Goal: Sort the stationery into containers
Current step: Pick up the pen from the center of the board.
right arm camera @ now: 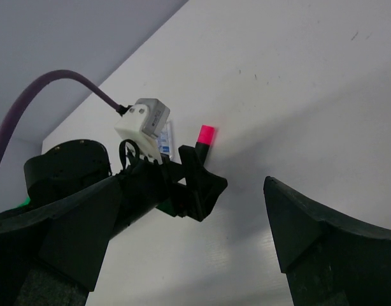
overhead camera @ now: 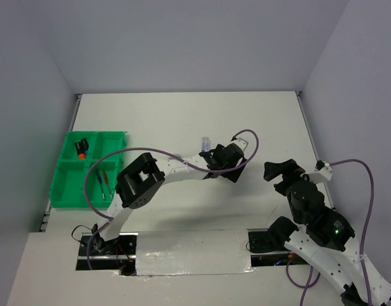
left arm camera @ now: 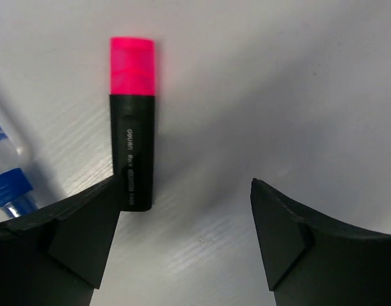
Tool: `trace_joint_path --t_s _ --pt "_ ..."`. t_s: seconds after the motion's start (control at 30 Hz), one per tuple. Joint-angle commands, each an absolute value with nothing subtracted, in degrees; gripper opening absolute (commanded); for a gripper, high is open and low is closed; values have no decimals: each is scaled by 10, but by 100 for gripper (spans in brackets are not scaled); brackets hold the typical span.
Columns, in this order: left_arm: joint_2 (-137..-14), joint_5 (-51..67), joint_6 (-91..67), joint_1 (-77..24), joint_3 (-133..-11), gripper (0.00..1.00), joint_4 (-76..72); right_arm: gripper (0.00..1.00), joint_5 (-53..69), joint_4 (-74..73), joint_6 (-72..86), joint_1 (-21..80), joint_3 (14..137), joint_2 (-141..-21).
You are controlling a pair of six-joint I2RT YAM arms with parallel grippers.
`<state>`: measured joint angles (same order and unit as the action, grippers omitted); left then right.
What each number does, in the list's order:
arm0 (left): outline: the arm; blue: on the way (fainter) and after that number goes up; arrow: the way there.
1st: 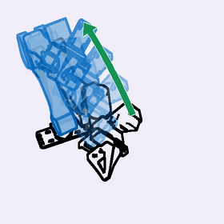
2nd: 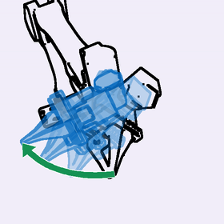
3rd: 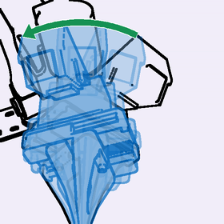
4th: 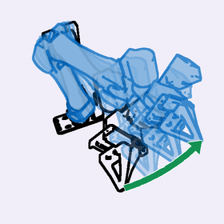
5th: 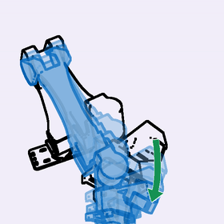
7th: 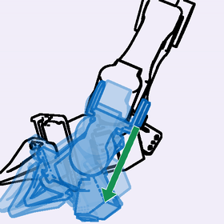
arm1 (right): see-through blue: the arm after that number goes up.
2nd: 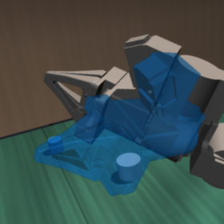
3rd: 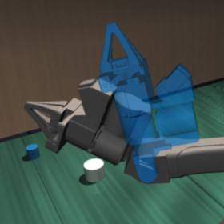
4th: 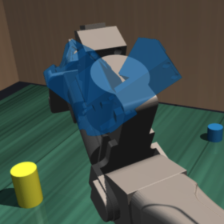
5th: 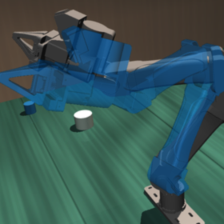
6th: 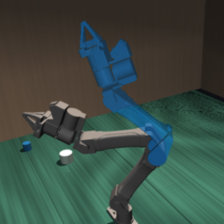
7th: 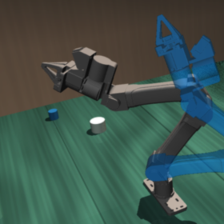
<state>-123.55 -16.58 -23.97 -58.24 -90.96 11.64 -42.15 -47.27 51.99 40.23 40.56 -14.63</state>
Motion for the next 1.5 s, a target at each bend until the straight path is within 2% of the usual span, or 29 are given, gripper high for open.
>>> trace_joint_path --t_s 0.0,0.37,0.47,0.53,0.73,0.8,0.87,0.9,0.93,0.97,1.0,1.27,1.4,1.47 --pt "-1238 -203 -236 -577 -930 93 103 100 -411 -460 488 401 394 -132" --pt "-1252 -197 -209 -566 -952 90 102 100 -383 -410 475 401 362 -154" --pt "-1263 -165 -223 -546 -950 86 97 100 -377 -407 473 402 360 -152" --pt "-1261 -156 -230 -537 -936 79 87 100 -379 -410 471 402 364 -150" --pt "-1293 -120 -221 -536 -967 73 132 100 -376 -401 464 401 368 -134" --pt "-1303 -105 -223 -535 -964 65 140 100 -374 -400 463 401 369 -130" --pt "-1304 -95 -223 -535 -959 64 150 100 -375 -403 462 400 370 -128" --pt "-1304 -85 -222 -537 -949 54 150 100 -376 -402 461 401 370 -127" --pt "-1303 -83 -221 -537 -947 38 155 100 -375 -401 460 400 368 -126" --pt "-1299 -82 -220 -540 -943 11 159 100 -375 -400 460 401 368 -125" --pt "-1293 -83 -218 -542 -939 0 159 100 -376 -399 459 401 368 -124" --pt "-1115 -101 -217 -528 -893 0 87 100 -369 -385 449 401 371 -127" --pt "-1021 -126 -228 -462 -879 0 84 100 -370 -386 432 401 375 -129" --pt "-968 -210 -241 -411 -881 0 130 100 -370 -388 424 402 378 -130"
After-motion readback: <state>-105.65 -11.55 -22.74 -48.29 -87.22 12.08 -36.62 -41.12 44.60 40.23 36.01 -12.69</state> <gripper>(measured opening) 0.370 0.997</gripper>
